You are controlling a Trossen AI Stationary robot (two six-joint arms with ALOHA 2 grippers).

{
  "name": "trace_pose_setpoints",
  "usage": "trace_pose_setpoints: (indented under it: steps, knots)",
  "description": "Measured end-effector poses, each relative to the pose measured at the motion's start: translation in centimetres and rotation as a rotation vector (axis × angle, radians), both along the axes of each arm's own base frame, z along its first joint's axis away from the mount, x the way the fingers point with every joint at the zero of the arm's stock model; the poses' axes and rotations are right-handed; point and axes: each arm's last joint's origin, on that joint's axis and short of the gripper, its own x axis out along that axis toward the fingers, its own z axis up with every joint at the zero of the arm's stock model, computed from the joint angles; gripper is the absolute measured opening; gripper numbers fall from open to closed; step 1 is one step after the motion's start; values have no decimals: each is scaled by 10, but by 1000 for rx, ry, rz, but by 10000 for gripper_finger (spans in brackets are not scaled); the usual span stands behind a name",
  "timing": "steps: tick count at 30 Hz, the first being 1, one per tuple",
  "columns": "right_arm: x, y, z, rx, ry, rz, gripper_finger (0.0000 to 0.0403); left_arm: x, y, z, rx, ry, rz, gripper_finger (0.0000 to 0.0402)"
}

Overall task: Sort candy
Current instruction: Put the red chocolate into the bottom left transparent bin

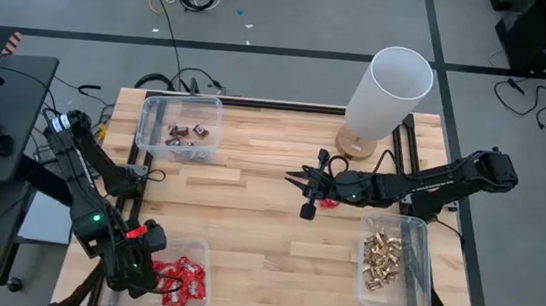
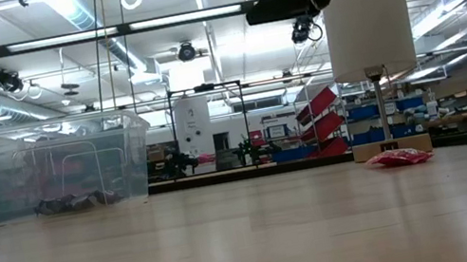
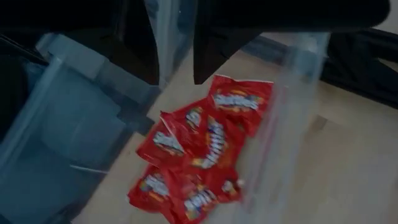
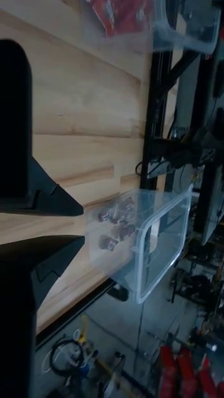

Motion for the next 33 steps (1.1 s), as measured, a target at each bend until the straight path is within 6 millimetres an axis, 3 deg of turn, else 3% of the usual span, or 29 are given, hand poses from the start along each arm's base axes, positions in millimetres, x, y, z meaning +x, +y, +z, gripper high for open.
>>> trace_pose_setpoints:
  steps: [7,14,19,28,33]
  knots:
    - [-2,-7,-8,98,52,-75,44,14,-3,16,-148,-35,15,104]
    - [-12,-20,-27,258,215,-206,44,31,-5,48,-230,-268,-96,104]
    - [-21,-27,-37,315,356,-262,46,43,6,64,-102,-462,-203,104]
    - [-24,-28,-7,407,510,-372,48,69,35,76,208,-671,-434,104]
    - [-32,-27,-11,450,594,-409,48,74,42,76,360,-710,-535,103]
